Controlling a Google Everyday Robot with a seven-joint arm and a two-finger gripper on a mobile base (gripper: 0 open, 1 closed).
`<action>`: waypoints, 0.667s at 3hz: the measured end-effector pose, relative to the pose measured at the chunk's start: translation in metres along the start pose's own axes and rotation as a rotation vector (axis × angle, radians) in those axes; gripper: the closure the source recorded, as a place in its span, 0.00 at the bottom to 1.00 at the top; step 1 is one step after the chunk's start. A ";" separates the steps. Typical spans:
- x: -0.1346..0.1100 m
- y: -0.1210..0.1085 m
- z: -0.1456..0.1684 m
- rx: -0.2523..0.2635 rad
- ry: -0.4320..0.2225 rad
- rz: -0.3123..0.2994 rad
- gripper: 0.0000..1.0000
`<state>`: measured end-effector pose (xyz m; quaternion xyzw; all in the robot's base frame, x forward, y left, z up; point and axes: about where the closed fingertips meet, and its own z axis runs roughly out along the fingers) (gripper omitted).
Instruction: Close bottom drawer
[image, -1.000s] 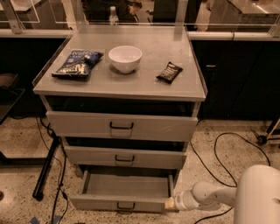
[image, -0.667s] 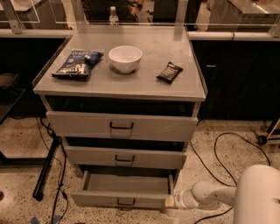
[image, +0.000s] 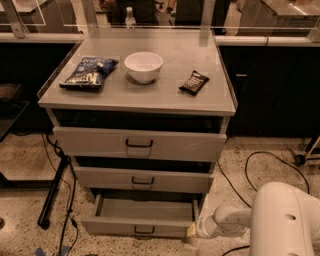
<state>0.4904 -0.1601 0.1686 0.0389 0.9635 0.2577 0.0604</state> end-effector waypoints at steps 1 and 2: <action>-0.017 -0.005 0.004 0.015 -0.025 0.027 1.00; -0.044 -0.012 0.001 0.020 -0.073 0.050 1.00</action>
Offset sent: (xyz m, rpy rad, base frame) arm 0.0880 -0.0335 0.0025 -0.0260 -0.0884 -0.1571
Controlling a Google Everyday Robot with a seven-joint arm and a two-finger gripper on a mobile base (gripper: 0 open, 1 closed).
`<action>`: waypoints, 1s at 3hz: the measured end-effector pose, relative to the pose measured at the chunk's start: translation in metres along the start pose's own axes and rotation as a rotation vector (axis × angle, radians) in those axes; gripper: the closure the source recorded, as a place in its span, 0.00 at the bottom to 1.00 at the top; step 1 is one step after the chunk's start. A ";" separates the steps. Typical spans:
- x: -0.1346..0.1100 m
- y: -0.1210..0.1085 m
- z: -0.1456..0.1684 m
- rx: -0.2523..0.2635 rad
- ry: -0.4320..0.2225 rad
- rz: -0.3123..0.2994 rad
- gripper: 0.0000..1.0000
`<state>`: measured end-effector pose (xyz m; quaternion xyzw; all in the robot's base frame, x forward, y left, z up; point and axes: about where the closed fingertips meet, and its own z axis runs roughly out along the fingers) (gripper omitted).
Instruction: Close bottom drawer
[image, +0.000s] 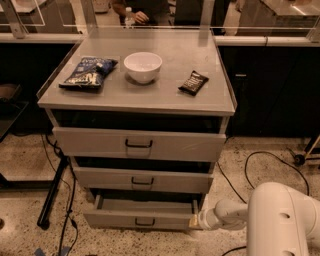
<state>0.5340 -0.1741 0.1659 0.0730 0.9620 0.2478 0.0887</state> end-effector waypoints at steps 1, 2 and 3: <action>-0.019 0.000 -0.002 0.003 -0.037 0.006 1.00; -0.046 0.002 -0.006 0.007 -0.091 0.020 1.00; -0.082 0.008 -0.012 -0.004 -0.152 0.045 1.00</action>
Offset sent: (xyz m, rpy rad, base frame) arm 0.0968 -0.0250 0.0313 -0.0285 -0.1498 -0.1441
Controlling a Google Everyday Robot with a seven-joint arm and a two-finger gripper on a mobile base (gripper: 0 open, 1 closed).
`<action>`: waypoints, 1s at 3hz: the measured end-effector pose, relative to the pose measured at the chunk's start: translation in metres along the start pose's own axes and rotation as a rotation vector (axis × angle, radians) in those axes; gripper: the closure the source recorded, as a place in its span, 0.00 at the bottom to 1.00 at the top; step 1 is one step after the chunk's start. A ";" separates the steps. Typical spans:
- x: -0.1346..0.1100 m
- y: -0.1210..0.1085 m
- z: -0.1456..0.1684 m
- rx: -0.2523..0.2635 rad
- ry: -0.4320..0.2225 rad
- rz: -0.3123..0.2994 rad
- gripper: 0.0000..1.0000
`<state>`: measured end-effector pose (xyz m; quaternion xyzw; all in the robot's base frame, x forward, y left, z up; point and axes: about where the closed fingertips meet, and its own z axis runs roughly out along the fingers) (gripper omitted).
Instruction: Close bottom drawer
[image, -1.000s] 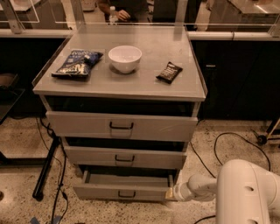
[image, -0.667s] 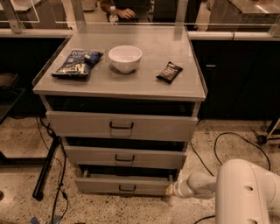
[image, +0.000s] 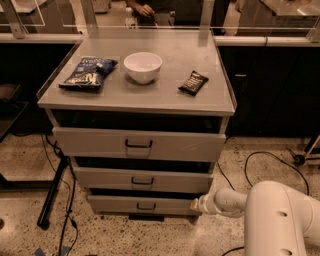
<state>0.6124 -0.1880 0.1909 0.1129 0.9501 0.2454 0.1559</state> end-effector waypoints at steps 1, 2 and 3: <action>0.000 0.000 0.000 0.000 0.001 0.000 1.00; 0.010 -0.003 -0.006 -0.029 0.058 0.008 1.00; 0.032 -0.029 -0.038 -0.053 0.142 0.031 1.00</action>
Offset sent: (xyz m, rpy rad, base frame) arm -0.0343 -0.0123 0.0068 0.1068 0.1252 0.0814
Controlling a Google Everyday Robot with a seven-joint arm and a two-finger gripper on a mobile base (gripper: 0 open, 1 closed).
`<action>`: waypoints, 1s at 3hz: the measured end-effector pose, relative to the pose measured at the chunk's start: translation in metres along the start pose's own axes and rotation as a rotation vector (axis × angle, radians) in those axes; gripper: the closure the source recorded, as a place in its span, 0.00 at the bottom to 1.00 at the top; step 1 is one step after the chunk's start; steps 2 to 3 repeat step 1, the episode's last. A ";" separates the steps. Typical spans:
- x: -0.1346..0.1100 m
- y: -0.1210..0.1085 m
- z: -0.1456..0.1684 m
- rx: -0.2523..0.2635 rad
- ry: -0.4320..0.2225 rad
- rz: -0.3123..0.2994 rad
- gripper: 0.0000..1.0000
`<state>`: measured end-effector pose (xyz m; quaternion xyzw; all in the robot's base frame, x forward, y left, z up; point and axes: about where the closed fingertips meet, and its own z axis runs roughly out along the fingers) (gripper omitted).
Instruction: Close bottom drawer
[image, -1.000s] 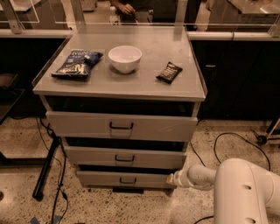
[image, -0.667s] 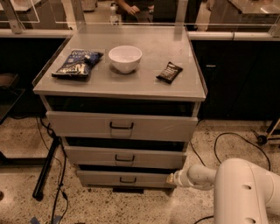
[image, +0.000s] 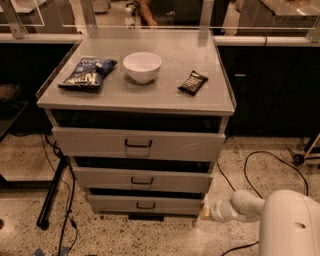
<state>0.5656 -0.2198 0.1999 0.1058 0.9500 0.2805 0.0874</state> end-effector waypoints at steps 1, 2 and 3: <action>0.023 0.006 -0.001 -0.032 0.081 0.005 0.82; 0.023 0.006 -0.001 -0.032 0.081 0.005 0.82; 0.023 0.006 -0.001 -0.032 0.081 0.005 0.82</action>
Offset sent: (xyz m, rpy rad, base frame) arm 0.0000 0.0000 0.0000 0.0000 0.0000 0.0000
